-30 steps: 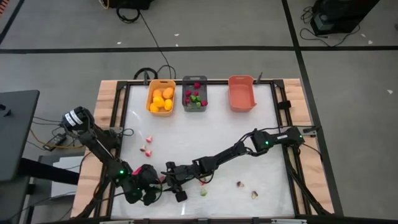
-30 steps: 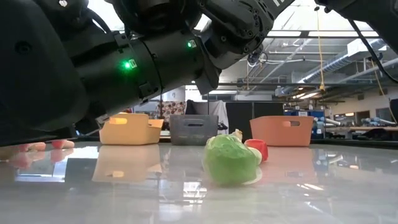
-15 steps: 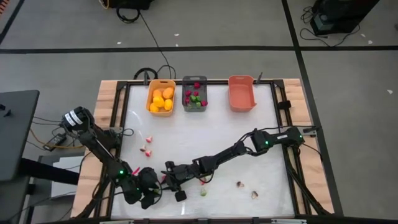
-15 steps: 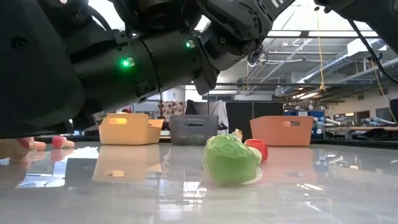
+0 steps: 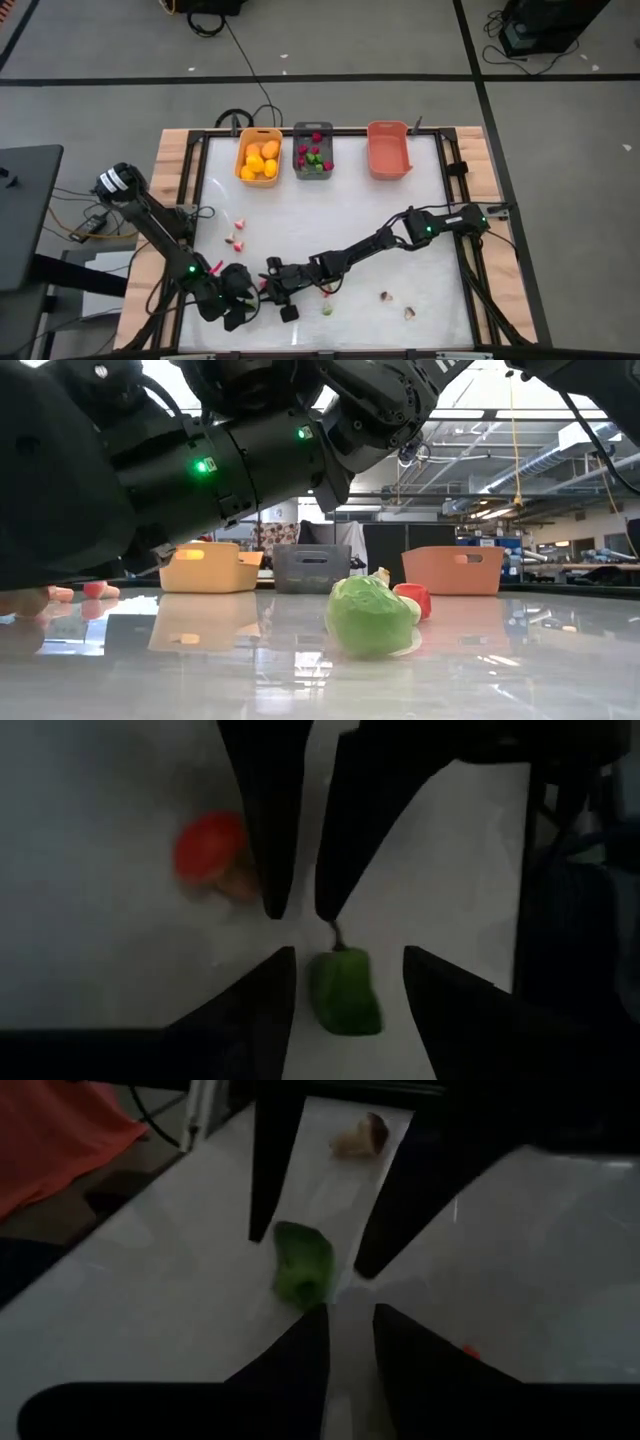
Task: Sort produce into baskets
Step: Put the green chili pepper into the black bin
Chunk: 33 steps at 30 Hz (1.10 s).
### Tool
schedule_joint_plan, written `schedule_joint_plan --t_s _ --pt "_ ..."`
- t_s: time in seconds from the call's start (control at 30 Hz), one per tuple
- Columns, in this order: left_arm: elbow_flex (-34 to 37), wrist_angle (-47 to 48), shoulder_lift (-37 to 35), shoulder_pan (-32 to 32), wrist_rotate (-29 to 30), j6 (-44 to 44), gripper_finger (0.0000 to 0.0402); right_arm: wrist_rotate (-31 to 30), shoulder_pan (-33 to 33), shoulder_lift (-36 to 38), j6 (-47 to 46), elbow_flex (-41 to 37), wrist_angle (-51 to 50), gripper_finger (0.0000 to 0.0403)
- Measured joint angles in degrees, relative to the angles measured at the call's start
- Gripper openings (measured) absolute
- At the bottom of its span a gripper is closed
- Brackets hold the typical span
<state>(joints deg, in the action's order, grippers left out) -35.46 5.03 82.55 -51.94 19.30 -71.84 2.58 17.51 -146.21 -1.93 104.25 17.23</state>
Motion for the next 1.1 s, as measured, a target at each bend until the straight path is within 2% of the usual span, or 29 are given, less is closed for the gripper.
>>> schedule_joint_plan --t_s 0.2,0.37,0.5,0.67,0.87,0.97,1.1 --pt "0.0 -1.5 -1.5 0.0 0.3 3.8 0.0168 0.0 0.0 0.0 0.0 0.0 -2.7 0.0097" --pt "-0.1 -5.9 1.4 -0.3 -1.8 7.2 0.0169 0.0 0.0 0.0 0.0 0.0 -3.6 0.0098" --pt "-0.1 -5.0 5.1 -0.3 -4.9 6.8 0.0170 0.0 0.0 0.0 0.1 0.0 -3.7 0.0098" --pt "-0.3 -5.3 7.9 -0.4 -4.3 6.7 0.0170 0.0 0.0 0.0 0.2 0.0 -4.4 0.0098" --pt "-0.4 -2.1 6.2 0.2 -4.5 4.0 0.0161 0.0 0.0 0.0 0.2 0.0 -4.4 0.0098" --pt "-2.9 6.0 4.6 0.6 -5.9 3.7 0.0146 0.1 0.0 0.0 0.2 0.0 -4.4 0.0098" --pt "-10.6 24.8 3.1 0.6 -13.2 2.2 0.0125 0.1 0.0 0.0 0.2 0.0 -4.4 0.0098"
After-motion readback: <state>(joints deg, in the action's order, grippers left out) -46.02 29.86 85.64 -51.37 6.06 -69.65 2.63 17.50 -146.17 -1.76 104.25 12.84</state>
